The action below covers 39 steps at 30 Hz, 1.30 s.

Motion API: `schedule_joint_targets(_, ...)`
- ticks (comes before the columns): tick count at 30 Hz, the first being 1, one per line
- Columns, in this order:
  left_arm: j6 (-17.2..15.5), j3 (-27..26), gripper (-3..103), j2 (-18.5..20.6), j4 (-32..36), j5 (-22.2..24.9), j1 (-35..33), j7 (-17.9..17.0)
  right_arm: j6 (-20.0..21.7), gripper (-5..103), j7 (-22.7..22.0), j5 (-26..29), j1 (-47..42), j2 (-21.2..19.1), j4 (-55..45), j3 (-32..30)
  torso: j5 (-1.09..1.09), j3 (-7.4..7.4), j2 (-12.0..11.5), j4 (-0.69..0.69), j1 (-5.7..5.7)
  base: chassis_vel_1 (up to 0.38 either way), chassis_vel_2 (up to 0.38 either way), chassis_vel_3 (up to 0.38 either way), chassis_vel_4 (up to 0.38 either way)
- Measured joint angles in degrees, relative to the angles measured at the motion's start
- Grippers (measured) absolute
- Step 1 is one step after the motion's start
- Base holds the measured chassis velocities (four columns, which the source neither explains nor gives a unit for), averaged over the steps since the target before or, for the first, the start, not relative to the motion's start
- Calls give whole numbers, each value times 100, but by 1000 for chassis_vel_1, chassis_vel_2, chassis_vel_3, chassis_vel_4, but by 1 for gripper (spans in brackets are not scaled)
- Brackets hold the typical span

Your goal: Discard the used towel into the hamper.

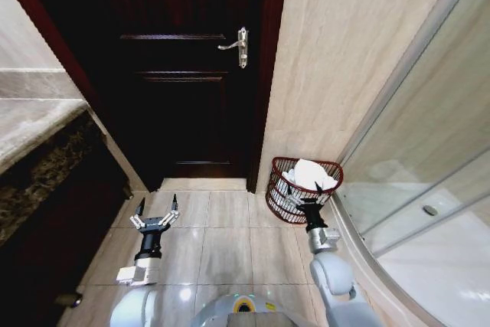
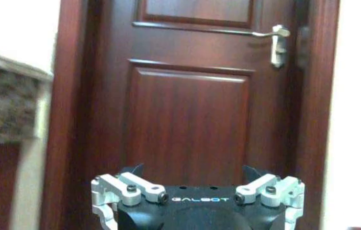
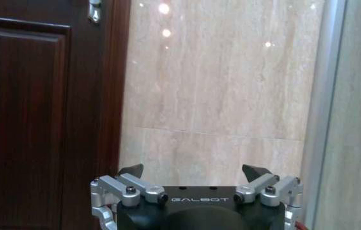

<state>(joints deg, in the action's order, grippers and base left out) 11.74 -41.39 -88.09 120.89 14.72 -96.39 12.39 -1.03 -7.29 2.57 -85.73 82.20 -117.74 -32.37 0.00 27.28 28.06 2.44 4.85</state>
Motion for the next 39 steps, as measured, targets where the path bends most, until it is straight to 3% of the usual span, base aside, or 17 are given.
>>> schedule_joint_targets(3,-263,-58,100,261,127,143,-2,219,113,100,522,177,-103,78,-105,-372,0,52,93,0,40,0,0,0,0)
schedule_joint_targets(6,-423,-99,100,318,349,151,-22,182,181,100,829,535,-191,45,-214,-616,0,98,177,-1,78,0,0,0,0)
schedule_joint_targets(14,-597,-79,100,232,882,32,-98,-368,387,100,1021,1043,-293,-150,-546,-850,1,196,354,1,158,0,0,0,0)
schedule_joint_targets(19,-726,-78,100,316,1125,14,-173,-504,647,100,1138,1200,-367,-185,-744,-1060,0,267,486,0,216,0,0,0,0)
schedule_joint_targets(24,-1032,22,100,506,1275,-90,-113,-885,800,100,1162,1300,-272,-178,-798,-1095,0,344,625,0,280,0,0,0,0)
schedule_joint_targets(31,-1336,73,100,711,1408,-93,-69,-1109,948,100,1216,1148,-230,-33,-944,-825,0,435,777,1,341,0,0,0,0)
schedule_joint_targets(35,-1376,92,100,809,1361,-35,70,-1154,1017,100,1244,719,-206,225,-1016,-566,0,504,898,0,393,0,0,0,0)
schedule_joint_targets(39,-1444,4,100,846,1366,79,109,-1223,1136,100,1164,652,-148,242,-1054,-503,0,547,974,0,427,0,0,0,0)
